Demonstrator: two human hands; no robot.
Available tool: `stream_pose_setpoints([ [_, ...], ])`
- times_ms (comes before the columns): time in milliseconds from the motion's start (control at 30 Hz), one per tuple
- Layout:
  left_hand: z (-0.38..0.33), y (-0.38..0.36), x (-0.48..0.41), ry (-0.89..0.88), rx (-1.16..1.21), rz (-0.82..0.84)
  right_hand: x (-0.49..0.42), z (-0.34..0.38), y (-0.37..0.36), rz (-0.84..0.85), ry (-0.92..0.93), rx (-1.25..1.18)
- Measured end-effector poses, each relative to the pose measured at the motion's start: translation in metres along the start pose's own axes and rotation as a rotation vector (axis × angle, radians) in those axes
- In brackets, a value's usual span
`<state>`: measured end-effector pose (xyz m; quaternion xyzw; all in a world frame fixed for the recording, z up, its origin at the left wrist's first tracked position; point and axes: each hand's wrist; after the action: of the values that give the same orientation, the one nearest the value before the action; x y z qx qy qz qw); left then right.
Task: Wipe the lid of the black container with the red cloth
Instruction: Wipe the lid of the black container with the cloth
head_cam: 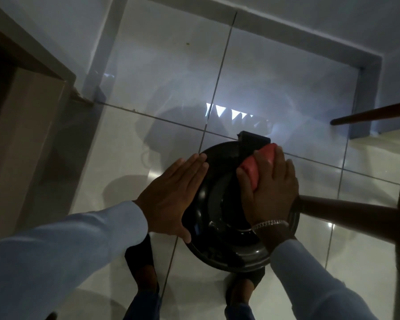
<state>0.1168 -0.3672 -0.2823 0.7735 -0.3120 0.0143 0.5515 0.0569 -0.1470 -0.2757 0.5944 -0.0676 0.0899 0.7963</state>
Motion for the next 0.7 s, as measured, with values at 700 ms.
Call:
stream_pose_setpoints([
  [700,-0.004,0.017,-0.035,-0.186,-0.063,0.099,0.068,0.039,-0.020,-0.103,-0.447,-0.150],
])
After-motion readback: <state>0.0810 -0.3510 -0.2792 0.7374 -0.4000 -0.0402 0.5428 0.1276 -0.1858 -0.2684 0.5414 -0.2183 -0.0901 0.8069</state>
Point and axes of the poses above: each hand's wrist, its own x-axis away from the middle knuckle, its own y-axis out of the back of the hand, z = x × y, and after that the axes turned 2 degrees about x, right-handed
